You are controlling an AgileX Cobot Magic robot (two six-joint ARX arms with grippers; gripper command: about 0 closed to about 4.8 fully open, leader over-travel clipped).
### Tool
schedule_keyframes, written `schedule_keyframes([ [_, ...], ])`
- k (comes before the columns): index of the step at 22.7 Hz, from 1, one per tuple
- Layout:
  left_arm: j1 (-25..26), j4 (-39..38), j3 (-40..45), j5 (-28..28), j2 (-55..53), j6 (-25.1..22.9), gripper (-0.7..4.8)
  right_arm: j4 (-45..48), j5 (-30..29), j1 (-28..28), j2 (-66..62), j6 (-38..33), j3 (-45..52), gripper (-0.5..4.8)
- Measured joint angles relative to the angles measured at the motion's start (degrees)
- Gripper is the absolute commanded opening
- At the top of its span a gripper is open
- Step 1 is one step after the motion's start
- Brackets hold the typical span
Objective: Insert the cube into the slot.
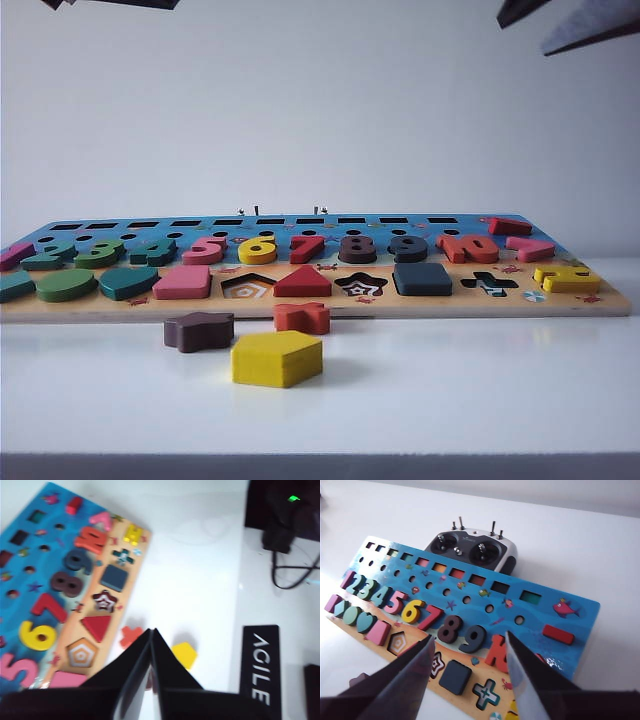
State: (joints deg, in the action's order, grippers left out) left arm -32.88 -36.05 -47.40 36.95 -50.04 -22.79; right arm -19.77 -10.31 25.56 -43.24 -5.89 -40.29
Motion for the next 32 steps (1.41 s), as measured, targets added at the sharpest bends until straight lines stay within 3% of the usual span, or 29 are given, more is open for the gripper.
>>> schedule_keyframes([
  [9, 10.3, 7.9, 0.0, -1.4, 0.0, 1.7, 0.17, 5.0, 1.0, -13.6, 18.8, 0.2, 17.3, 2.59],
  [13, 16.6, 11.3, 0.0, -1.5, 0.0, 1.7, 0.17, 9.9, 4.3, -19.0, 29.8, -0.1, 22.1, 1.65],
  [16, 21.4, 15.1, 0.0, -1.7, 0.1, 3.3, 0.17, 10.8, 4.3, -22.6, 34.8, -0.1, 23.3, 0.19],
  [18, 24.4, 17.8, 0.0, -3.0, 0.6, 5.6, 0.17, 11.5, 4.3, -24.7, 36.7, -0.1, 23.8, -0.07],
  [22, 29.0, 23.8, 0.0, -10.8, 2.3, 13.2, 0.17, 11.4, 5.4, -26.7, 37.6, -0.1, 25.2, -0.08],
  [29, 29.9, 25.0, 1.4, -30.2, 9.6, 21.7, 0.17, 11.7, 6.9, -26.7, 37.7, -0.1, 30.3, -0.08],
  [32, 29.9, 25.1, 4.7, -31.6, 14.5, 22.2, 0.17, 11.7, 6.9, -26.7, 38.7, -0.1, 32.6, -0.08],
])
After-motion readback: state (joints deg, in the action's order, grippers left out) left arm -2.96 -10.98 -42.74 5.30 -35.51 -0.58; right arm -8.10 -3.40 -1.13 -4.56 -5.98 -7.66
